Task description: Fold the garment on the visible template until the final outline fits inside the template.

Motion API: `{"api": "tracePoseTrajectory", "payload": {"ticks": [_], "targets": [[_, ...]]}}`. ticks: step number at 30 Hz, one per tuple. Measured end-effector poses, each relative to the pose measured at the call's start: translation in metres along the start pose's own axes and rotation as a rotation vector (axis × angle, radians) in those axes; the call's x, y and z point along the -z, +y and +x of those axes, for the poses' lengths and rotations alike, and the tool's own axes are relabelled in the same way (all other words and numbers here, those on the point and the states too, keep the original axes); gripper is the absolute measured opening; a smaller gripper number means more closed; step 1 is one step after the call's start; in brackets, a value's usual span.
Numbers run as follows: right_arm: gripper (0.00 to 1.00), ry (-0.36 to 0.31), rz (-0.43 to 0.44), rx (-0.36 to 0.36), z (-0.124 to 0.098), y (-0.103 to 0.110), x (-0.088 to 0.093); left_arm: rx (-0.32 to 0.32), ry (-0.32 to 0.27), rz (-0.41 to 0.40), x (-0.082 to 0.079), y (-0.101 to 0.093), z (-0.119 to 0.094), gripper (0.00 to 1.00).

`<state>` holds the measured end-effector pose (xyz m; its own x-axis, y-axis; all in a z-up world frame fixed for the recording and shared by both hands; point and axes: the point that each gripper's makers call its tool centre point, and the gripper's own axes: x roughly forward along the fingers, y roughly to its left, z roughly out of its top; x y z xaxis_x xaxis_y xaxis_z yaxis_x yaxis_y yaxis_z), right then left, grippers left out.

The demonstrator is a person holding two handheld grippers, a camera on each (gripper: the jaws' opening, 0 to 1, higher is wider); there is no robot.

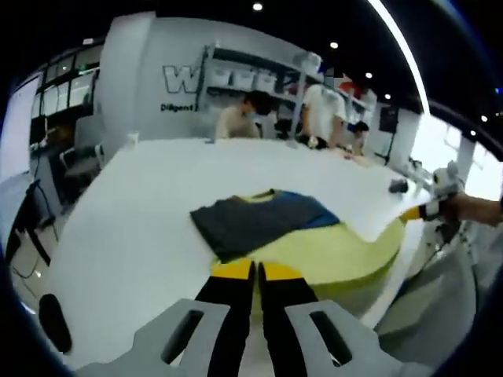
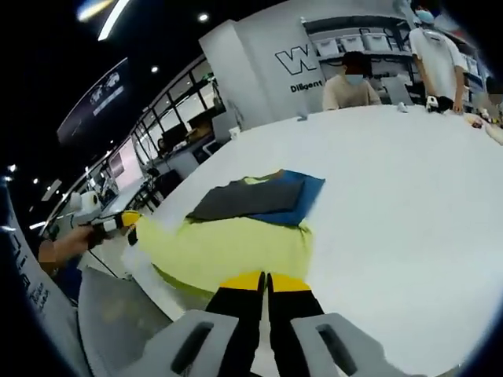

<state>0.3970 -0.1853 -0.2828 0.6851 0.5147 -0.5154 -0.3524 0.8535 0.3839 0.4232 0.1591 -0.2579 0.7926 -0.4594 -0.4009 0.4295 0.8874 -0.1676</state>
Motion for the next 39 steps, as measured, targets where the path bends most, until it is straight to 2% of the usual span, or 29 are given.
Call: {"api": "tracePoseTrajectory", "payload": {"ticks": [2, 3, 5, 8, 10, 12, 16, 23, 25, 30, 36, 39], "targets": [[0.00, -0.033, 0.042, -0.009, 0.004, -0.002, -0.016, 0.038, -0.043, -0.012, -0.014, -0.006, 0.006, 0.01], [0.00, -0.048, 0.051, -0.010, 0.006, -0.004, -0.022, 0.027, -0.040, 0.000, -0.015, -0.003, 0.008, 0.01], [0.00, -0.052, 0.031, -0.011, 0.010, -0.006, -0.033, 0.021, -0.046, 0.007, -0.017, 0.004, 0.015, 0.01], [0.00, -0.072, -0.011, -0.013, 0.020, -0.008, -0.058, 0.000, -0.083, 0.005, -0.032, 0.017, 0.022, 0.01], [0.00, -0.078, -0.029, -0.006, 0.029, -0.015, -0.069, 0.001, -0.087, 0.029, -0.037, 0.022, 0.026, 0.01], [0.00, -0.082, -0.033, -0.008, 0.036, -0.019, -0.076, -0.001, -0.092, 0.047, -0.041, 0.030, 0.032, 0.01], [0.00, -0.085, -0.047, -0.010, 0.045, -0.018, -0.087, 0.001, -0.088, 0.083, -0.048, 0.035, 0.042, 0.01], [0.00, -0.103, -0.072, -0.013, 0.064, -0.032, -0.109, 0.004, -0.099, 0.124, -0.062, 0.042, 0.065, 0.01], [0.00, -0.113, -0.066, -0.010, 0.071, -0.035, -0.116, -0.009, -0.107, 0.115, -0.067, 0.055, 0.076, 0.01], [0.00, -0.126, -0.068, -0.006, 0.086, -0.044, -0.133, -0.008, -0.123, 0.130, -0.076, 0.068, 0.090, 0.01], [0.00, -0.121, -0.093, -0.005, 0.106, -0.046, -0.145, -0.034, -0.126, 0.116, -0.077, 0.093, 0.112, 0.01], [0.00, -0.112, -0.106, -0.004, 0.120, -0.051, -0.150, -0.036, -0.117, 0.120, -0.075, 0.099, 0.124, 0.01]]}}
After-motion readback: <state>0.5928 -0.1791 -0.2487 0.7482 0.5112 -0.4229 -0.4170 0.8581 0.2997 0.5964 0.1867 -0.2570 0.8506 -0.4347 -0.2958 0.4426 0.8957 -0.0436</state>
